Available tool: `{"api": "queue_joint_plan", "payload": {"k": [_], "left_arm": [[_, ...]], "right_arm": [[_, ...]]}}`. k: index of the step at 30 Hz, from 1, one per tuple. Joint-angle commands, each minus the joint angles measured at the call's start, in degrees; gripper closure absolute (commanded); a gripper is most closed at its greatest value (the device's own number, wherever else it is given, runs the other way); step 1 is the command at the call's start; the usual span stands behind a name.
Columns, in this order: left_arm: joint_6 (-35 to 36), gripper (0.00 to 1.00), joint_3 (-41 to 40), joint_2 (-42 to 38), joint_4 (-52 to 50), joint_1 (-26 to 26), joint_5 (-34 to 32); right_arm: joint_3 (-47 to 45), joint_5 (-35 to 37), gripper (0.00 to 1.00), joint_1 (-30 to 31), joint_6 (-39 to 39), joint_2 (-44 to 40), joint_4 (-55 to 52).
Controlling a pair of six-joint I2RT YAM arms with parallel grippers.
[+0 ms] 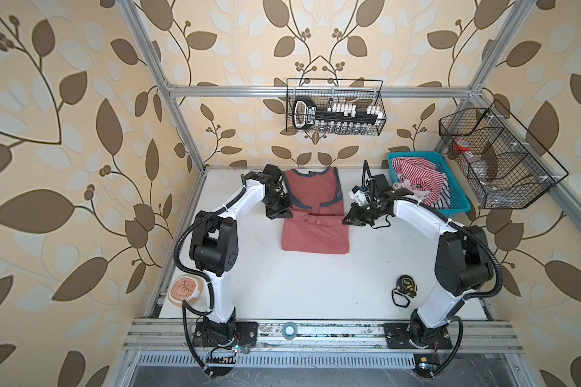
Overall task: Fold and stack tank tops
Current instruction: Fold the tank top at the top-center of the table.
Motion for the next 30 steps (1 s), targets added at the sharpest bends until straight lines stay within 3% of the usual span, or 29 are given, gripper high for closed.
{"api": "queue_joint_plan", "payload": {"k": [1, 30], "left_arm": [[2.2, 1.00, 3.4, 2.0, -2.0, 0.7, 1.8], [1.0, 1.00, 23.0, 20.8, -1.4, 4.8, 7.8]], "right_arm": [[3.0, -1.7, 1.00, -0.5, -1.2, 3.0, 0.1], [16.2, -4.6, 1.00, -3.6, 1.4, 20.5, 3.0]]}}
